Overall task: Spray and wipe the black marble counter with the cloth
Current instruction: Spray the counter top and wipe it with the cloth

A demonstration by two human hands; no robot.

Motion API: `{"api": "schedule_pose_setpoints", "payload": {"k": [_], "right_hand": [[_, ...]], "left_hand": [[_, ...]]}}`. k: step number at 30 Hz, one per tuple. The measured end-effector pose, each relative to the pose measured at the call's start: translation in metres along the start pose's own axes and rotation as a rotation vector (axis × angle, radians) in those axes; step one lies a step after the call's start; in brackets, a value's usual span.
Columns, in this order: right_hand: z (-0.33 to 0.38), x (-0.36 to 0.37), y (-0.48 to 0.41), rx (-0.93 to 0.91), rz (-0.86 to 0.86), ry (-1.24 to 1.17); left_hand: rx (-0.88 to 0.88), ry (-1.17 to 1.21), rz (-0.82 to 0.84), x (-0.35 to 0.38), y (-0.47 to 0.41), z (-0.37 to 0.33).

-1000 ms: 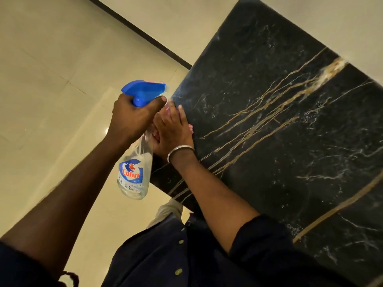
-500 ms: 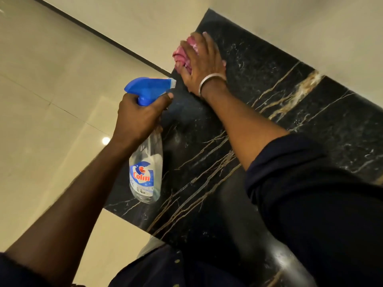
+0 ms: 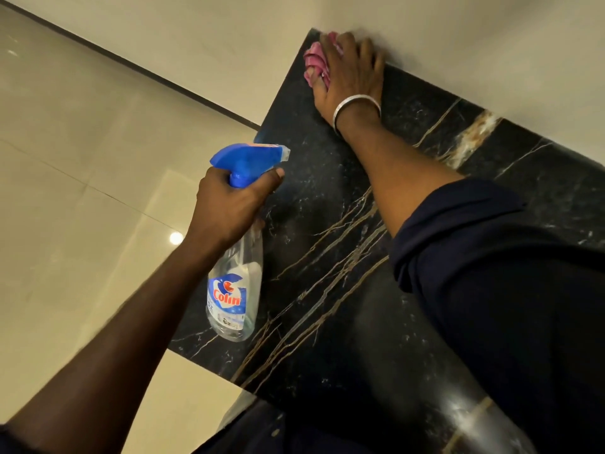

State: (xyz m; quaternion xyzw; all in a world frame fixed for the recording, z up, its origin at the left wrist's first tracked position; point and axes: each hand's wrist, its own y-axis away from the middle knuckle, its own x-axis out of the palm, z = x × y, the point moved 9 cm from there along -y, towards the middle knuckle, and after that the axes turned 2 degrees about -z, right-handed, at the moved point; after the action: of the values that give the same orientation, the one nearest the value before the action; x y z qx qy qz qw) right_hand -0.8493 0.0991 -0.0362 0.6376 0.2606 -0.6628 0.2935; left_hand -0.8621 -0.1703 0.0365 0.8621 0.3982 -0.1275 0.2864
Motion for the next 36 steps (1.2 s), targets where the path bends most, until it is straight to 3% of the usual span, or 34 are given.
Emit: {"api": "schedule_pose_setpoints", "payload": {"k": [12,27,36], "right_hand": [[-0.136,0.000,0.081,0.119,-0.052,-0.029],[-0.415,-0.018,0.268,0.498,-0.182,-0.053],[-0.599,-0.019,0.411,0.989,-0.236,-0.005]], "left_hand": [[0.115,-0.009,0.109,0.054,0.022,-0.043],[0.211,-0.085,0.334,0.229,0.096,-0.122],[0.311,-0.096,0.449,0.336,0.122,-0.156]]}}
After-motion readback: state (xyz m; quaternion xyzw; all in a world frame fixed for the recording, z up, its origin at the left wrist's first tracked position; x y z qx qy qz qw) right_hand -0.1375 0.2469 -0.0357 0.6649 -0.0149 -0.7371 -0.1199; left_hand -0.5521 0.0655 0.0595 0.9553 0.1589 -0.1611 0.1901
